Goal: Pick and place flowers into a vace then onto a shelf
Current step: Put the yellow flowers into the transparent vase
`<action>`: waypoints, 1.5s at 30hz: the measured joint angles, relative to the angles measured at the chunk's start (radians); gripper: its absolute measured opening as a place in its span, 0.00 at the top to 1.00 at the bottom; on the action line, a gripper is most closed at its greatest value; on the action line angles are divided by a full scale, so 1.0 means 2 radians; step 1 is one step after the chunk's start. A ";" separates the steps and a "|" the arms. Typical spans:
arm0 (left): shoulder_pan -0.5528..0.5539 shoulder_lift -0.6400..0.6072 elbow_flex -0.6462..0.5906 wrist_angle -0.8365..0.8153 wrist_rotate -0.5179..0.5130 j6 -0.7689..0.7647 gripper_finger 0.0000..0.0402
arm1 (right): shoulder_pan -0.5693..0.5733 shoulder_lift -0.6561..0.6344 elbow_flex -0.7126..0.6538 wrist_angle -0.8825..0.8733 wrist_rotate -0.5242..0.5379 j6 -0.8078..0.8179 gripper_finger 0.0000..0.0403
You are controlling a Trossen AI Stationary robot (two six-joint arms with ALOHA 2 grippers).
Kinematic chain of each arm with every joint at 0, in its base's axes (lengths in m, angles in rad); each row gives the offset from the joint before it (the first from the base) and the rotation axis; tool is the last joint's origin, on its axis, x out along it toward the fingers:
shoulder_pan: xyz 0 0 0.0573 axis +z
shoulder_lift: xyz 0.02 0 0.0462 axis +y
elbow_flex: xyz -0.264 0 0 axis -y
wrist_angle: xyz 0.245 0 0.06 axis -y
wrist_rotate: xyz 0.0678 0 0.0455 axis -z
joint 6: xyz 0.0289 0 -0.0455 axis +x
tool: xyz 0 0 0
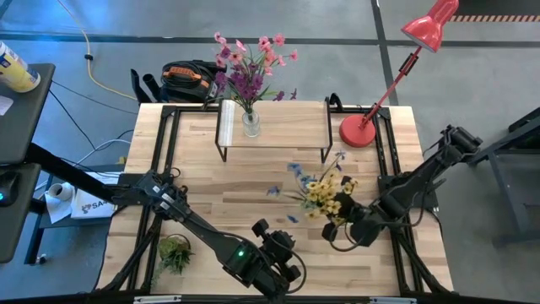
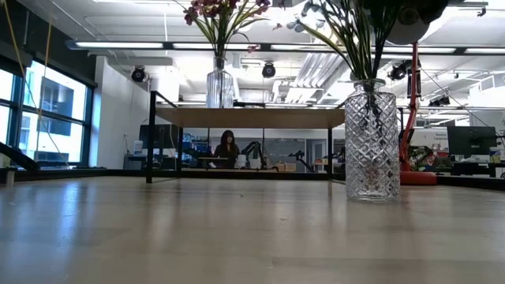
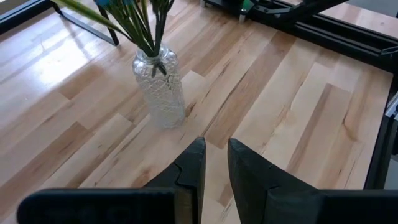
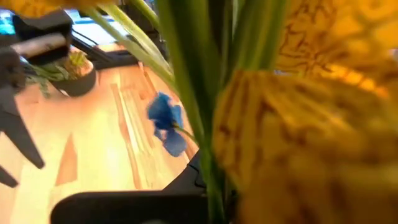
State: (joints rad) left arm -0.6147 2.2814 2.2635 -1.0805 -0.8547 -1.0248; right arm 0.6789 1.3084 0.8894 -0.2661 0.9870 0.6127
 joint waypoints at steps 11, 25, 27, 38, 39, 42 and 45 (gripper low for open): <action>0.000 0.000 0.000 -0.001 0.001 0.000 0.75 | -0.010 0.053 0.000 -0.025 -0.017 0.051 0.97; 0.000 0.000 0.000 -0.001 0.004 0.015 0.75 | -0.010 0.063 0.000 -0.027 -0.018 0.063 0.84; 0.000 0.000 0.000 -0.001 0.004 0.015 0.75 | -0.008 0.063 0.000 -0.027 -0.018 0.069 0.78; 0.000 0.000 0.000 -0.001 0.004 0.015 0.75 | 0.022 0.056 0.000 -0.035 -0.018 0.063 0.57; 0.000 0.000 0.000 -0.001 0.004 0.015 0.75 | 0.026 0.053 0.000 -0.042 -0.017 0.067 0.57; 0.000 0.000 0.000 -0.001 0.004 0.015 0.75 | 0.034 0.040 0.000 -0.072 -0.009 0.084 0.57; 0.000 0.000 0.000 0.004 0.004 0.015 0.75 | 0.037 0.030 0.000 -0.101 -0.010 0.099 0.58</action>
State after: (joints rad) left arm -0.6146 2.2814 2.2635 -1.0725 -0.8471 -0.9955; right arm 0.7530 1.3674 0.8890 -0.4675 0.9677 0.8103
